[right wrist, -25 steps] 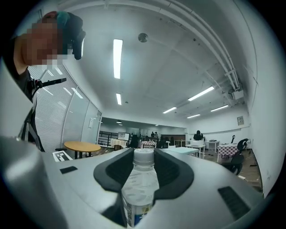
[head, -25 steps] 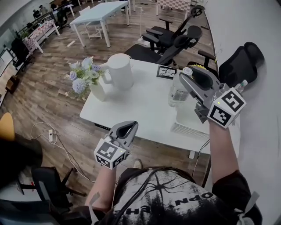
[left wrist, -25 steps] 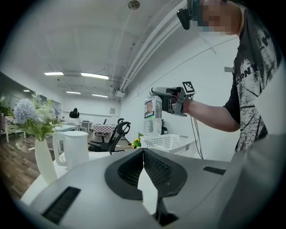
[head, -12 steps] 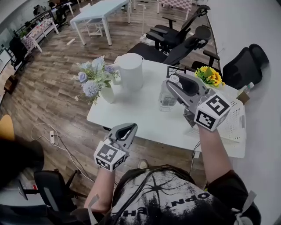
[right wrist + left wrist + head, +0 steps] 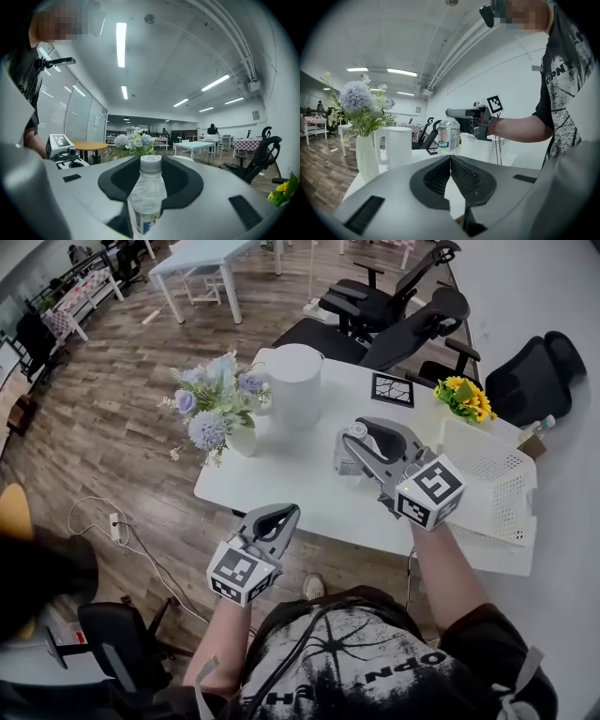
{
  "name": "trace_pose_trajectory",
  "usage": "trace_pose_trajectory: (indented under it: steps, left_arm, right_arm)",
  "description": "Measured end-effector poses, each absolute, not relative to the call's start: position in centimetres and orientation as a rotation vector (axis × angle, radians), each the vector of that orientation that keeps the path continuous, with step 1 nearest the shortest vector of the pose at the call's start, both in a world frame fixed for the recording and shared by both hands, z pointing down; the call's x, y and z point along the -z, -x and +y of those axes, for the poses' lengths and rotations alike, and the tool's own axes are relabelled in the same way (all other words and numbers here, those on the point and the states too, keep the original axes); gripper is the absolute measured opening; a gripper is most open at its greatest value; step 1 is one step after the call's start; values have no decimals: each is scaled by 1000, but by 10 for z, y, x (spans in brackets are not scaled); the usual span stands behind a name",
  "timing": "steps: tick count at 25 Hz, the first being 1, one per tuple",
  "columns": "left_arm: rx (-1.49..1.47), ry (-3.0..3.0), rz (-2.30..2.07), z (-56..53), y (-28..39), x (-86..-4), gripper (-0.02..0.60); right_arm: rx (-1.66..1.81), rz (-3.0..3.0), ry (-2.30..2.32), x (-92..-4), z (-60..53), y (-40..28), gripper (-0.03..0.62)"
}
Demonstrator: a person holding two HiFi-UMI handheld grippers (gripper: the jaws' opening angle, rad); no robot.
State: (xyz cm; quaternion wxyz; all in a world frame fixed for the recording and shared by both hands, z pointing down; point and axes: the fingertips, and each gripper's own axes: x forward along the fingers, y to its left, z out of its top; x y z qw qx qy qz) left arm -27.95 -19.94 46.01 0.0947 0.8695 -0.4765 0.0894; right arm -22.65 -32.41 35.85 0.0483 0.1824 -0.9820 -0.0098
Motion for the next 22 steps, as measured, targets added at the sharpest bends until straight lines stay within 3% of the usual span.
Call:
trace_pose_trajectory:
  steps: [22]
  left_arm:
    - [-288,-2470,-1387,-202,309,-502,11]
  right_arm:
    - [-117,-2853,-496,-483,-327,273,155]
